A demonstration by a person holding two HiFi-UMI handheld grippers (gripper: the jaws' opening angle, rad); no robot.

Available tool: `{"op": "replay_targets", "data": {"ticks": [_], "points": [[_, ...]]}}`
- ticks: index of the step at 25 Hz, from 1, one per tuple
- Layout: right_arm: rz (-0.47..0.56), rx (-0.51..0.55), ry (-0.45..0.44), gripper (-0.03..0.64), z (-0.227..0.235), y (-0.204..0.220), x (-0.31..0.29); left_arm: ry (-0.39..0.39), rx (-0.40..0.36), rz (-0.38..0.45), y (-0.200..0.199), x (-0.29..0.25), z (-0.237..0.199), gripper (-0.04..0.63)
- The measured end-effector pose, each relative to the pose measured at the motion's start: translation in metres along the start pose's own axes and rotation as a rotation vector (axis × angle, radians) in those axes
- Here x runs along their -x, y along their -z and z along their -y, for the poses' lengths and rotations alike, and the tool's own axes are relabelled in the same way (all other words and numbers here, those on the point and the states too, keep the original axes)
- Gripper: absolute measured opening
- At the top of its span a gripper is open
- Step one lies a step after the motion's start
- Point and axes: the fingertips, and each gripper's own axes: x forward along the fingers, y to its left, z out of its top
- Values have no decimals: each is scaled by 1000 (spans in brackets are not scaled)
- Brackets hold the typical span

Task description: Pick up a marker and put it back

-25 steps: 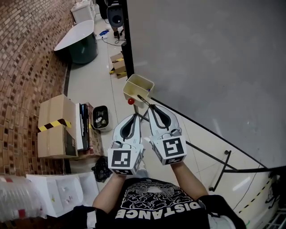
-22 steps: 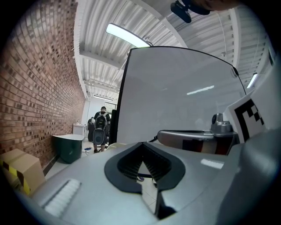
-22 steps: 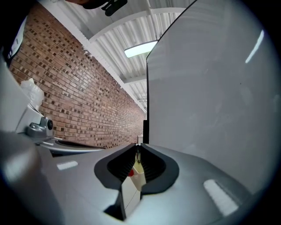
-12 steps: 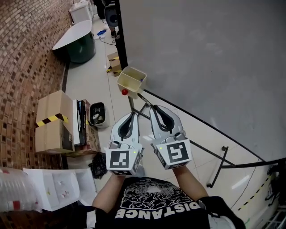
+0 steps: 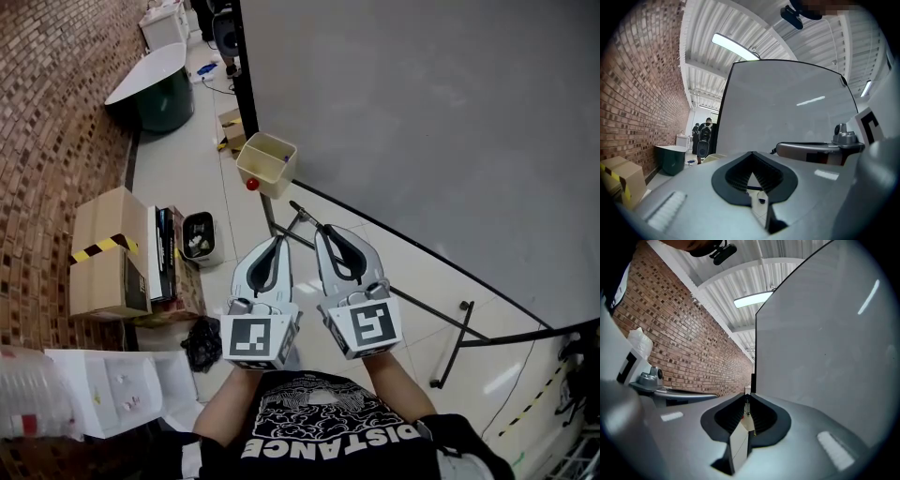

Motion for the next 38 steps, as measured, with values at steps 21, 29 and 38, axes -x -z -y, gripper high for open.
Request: {"op": "replay_targets", "data": {"ticks": [21,29,38], "points": [[7,10,-32,32,-2,-3,-40,-30,12,-1,-4,-24,-30,6],[3,8,-25,32,-4,-1,-67,8,1,-15,3,-36,-48,6],[-34,40,-14,32,-4,13,-99,29,10,-23,6,-45,-63,6]]}}
